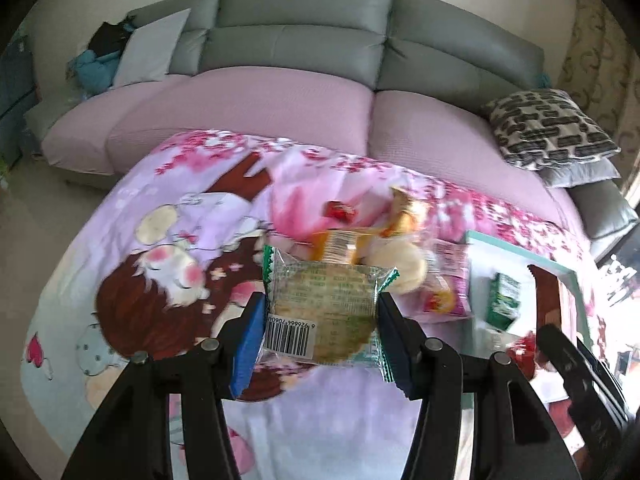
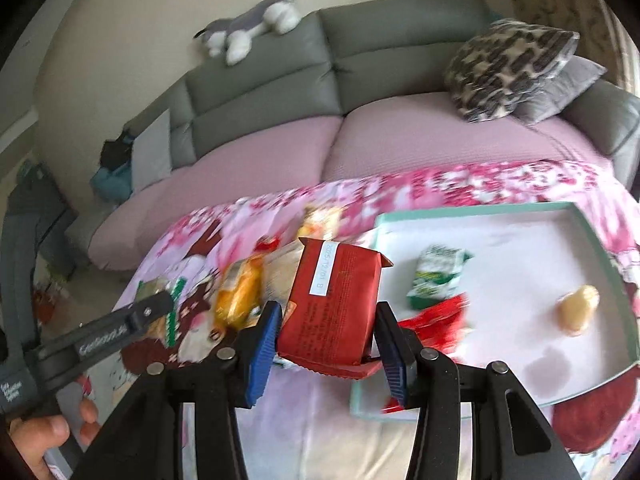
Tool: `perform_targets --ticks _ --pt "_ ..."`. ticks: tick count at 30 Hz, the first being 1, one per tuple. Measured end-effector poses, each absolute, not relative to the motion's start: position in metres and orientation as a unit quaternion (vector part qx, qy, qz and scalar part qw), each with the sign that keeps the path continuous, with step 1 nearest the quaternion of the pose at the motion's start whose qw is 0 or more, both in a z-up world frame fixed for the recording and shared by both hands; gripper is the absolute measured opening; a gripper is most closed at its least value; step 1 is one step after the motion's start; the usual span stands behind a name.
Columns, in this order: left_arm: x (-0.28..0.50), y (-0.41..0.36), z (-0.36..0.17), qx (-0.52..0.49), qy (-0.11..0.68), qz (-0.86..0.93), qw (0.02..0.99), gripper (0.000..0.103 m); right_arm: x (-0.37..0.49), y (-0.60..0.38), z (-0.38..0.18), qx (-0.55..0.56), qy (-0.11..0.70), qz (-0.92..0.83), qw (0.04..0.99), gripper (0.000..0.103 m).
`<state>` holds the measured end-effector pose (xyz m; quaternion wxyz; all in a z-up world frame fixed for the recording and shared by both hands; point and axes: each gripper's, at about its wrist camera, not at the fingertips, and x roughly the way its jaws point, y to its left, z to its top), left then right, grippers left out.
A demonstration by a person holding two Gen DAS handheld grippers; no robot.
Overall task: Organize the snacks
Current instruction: 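Carry the biscuit packet into the tray with the left tool while the right carries the red box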
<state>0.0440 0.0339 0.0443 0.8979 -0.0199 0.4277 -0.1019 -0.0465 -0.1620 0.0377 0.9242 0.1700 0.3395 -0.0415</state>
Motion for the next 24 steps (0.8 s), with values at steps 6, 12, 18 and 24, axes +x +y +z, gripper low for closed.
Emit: perform_targets --ticks 6,12,18,24 --pt "0.037 -0.003 0.047 0.007 0.423 -0.139 0.895 0.057 -0.061 -0.211 0.04 0.192 0.328 -0.104 0.919 0.05" --pt "0.032 -0.035 0.045 0.029 0.422 -0.165 0.891 0.057 -0.076 -0.255 0.036 0.206 0.323 -0.17 0.908 0.05" --pt "0.03 -0.071 0.045 0.056 0.419 -0.194 0.885 0.057 -0.087 -0.286 0.03 0.215 0.322 -0.208 0.898 0.05" --pt "0.024 -0.102 0.042 0.087 0.418 -0.224 0.876 0.057 -0.081 -0.302 0.015 0.21 0.34 -0.23 0.888 0.05"
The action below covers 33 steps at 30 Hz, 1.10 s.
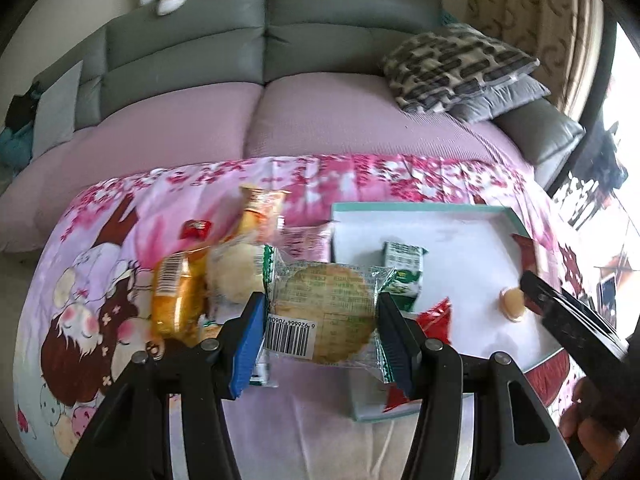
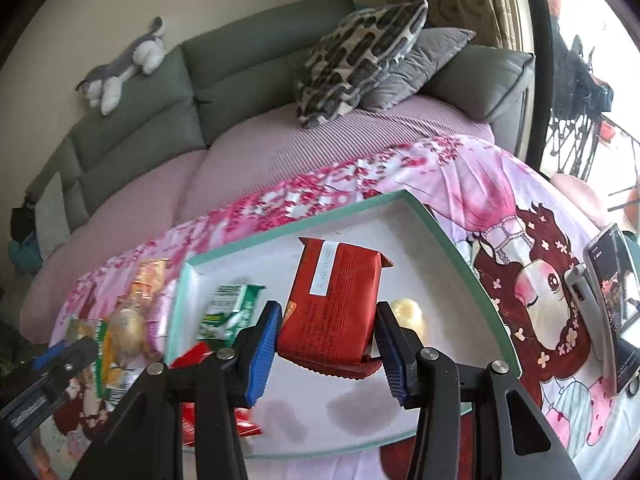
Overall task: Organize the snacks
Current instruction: 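Carry the biscuit packet into the tray with the left tool while the right carries the red box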
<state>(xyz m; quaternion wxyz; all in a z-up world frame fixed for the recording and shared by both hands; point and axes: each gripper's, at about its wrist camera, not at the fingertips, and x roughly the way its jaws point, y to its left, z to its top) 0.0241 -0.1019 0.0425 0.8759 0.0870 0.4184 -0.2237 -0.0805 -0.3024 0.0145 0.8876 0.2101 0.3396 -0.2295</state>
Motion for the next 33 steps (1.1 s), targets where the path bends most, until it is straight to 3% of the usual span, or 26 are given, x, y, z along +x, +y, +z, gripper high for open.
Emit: perform_targets --ticks 16,33 --pt "0.037 -0.186 0.037 0.132 0.418 -0.269 0.857 0.057 -0.065 -0.33 -0.009 0.233 0.357 -0.243 0.871 0.05" --pt "0.042 -0.213 0.018 0.137 0.432 -0.274 0.848 0.057 -0.066 -0.34 -0.013 0.241 0.36 -0.249 0.866 0.05"
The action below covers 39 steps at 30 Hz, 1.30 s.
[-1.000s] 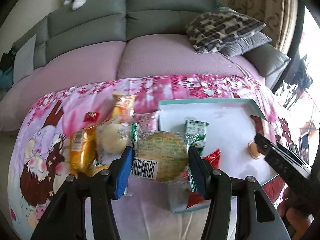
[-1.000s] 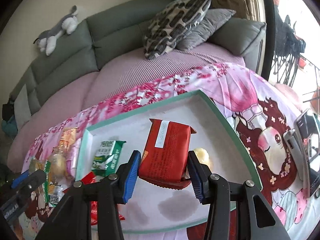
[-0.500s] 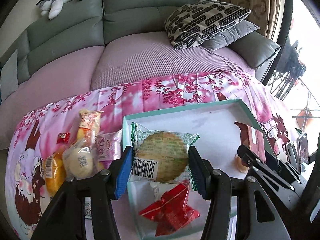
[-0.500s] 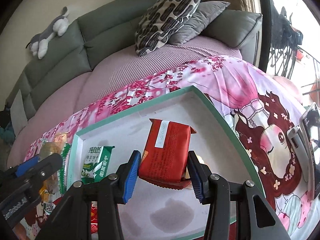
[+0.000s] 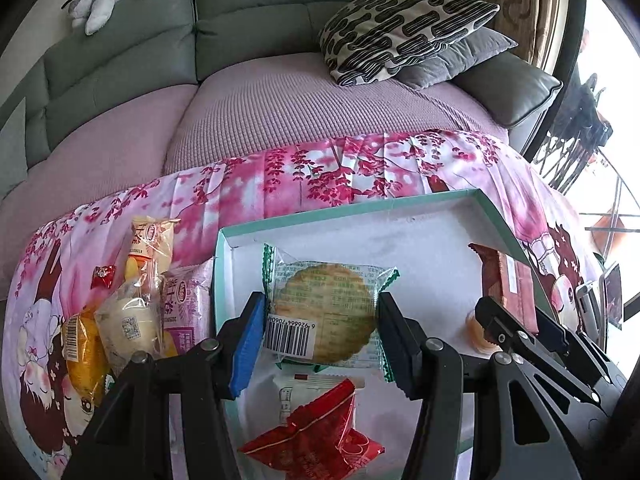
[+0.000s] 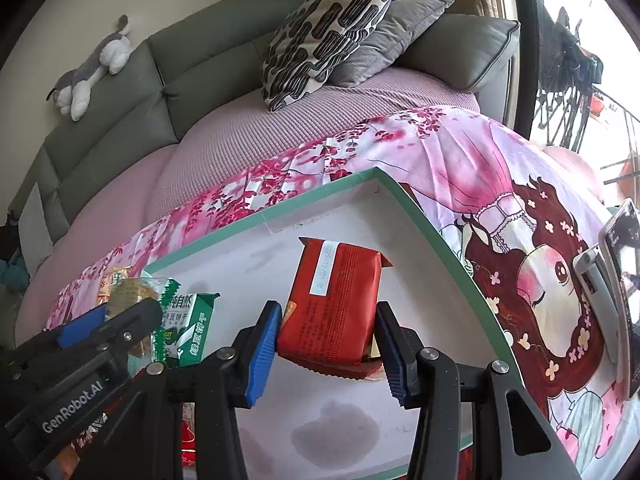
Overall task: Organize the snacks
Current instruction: 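Carry the biscuit packet into the tray with the left tool while the right carries the red box, then open the right tool to drop the red box while the left releases the biscuit packet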
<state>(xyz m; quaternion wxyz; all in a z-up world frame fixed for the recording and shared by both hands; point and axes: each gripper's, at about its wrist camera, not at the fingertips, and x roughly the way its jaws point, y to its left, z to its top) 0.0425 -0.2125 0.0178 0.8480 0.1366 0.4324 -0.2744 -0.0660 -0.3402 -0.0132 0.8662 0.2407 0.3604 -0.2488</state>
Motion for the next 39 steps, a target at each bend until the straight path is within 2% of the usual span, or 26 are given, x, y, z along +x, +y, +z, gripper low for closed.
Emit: perform_targets --ticks 10,12,19,27,28,30,32,33,35,39 --pt "0.042 -0.211 0.019 0.141 0.433 -0.271 0.848 0.06 -0.068 -0.34 -0.012 0.235 0.364 -0.251 0.865 0.05" --pt "0.042 -0.21 0.021 0.142 0.43 -0.269 0.85 0.068 -0.068 -0.341 -0.012 0.234 0.364 -0.252 0.865 0.052" --pt "0.047 -0.202 0.023 0.137 0.434 -0.243 0.857 0.068 -0.067 -0.336 -0.007 0.217 0.36 -0.252 0.871 0.052" --pt "0.056 -0.189 0.022 0.122 0.439 -0.211 0.865 0.071 -0.065 -0.336 -0.009 0.202 0.37 -0.261 0.868 0.06" --pt "0.057 -0.189 0.022 0.122 0.438 -0.208 0.866 0.075 -0.065 -0.336 -0.009 0.202 0.371 -0.262 0.868 0.062" --pt "0.058 -0.187 0.023 0.118 0.432 -0.201 0.871 0.089 -0.065 -0.336 -0.009 0.199 0.374 -0.265 0.866 0.066" --pt "0.058 -0.184 0.024 0.114 0.424 -0.195 0.877 0.092 -0.064 -0.336 -0.01 0.195 0.375 -0.27 0.865 0.081" --pt "0.059 -0.184 0.024 0.113 0.423 -0.192 0.878 0.097 -0.064 -0.336 -0.009 0.194 0.375 -0.272 0.865 0.086" --pt "0.062 -0.18 0.022 0.107 0.426 -0.18 0.88 0.102 -0.065 -0.335 -0.008 0.189 0.372 -0.278 0.865 0.103" --pt "0.069 -0.174 0.018 0.093 0.437 -0.167 0.879 0.102 -0.064 -0.335 -0.008 0.176 0.376 -0.289 0.862 0.103"
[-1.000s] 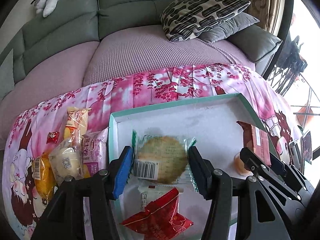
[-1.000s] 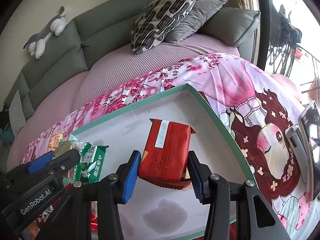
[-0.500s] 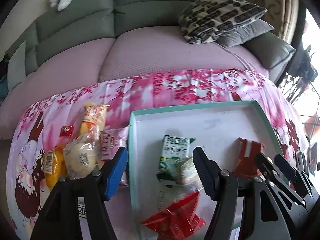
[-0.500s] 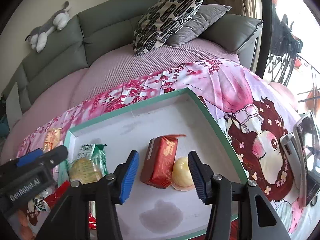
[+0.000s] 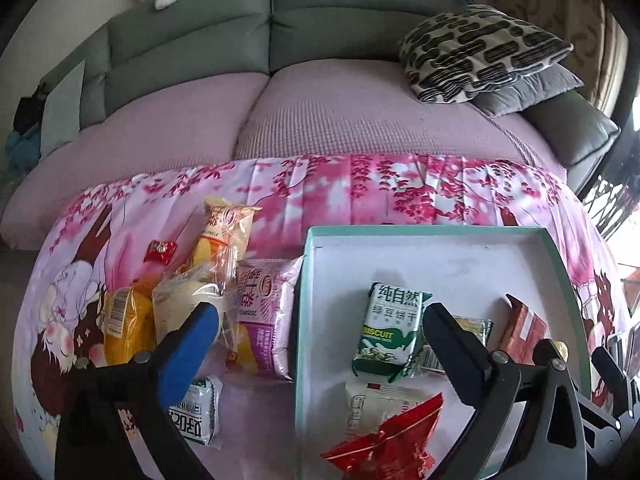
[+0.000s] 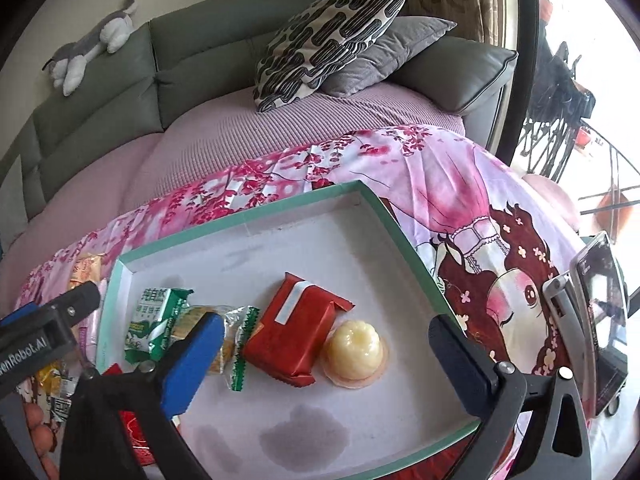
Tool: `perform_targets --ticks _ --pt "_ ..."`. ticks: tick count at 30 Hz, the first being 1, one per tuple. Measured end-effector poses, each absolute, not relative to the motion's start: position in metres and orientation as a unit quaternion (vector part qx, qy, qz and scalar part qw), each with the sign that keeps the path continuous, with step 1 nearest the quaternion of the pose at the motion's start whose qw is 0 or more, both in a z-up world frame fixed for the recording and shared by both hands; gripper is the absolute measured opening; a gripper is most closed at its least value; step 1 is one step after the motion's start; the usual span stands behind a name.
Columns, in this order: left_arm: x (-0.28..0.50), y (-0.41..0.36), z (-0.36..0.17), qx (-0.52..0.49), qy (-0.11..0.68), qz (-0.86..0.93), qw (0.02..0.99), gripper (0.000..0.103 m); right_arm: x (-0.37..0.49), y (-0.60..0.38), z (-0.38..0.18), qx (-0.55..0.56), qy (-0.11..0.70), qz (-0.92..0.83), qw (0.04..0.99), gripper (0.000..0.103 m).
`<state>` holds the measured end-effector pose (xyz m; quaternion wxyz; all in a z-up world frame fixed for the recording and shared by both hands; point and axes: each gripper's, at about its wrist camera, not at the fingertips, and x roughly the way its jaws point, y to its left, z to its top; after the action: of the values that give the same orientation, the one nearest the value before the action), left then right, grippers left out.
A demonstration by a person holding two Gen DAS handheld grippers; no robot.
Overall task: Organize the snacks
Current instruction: 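Open the right tool to drop the red box while the left releases the biscuit packet, then withdraw both open tools from the tray toward the snack pile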
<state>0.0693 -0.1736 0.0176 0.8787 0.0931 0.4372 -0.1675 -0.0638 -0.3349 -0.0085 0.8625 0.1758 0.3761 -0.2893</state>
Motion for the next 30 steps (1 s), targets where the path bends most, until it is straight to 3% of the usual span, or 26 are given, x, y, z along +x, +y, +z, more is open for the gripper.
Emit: perform_targets --ticks 19,30 --pt "0.065 -0.161 0.016 0.099 0.449 -0.162 0.873 0.102 -0.066 -0.334 -0.005 0.177 0.376 -0.299 0.859 0.103" --pt "0.065 -0.114 0.034 0.089 0.435 -0.125 0.887 0.102 -0.065 -0.317 0.013 0.155 0.361 -0.293 0.871 0.103"
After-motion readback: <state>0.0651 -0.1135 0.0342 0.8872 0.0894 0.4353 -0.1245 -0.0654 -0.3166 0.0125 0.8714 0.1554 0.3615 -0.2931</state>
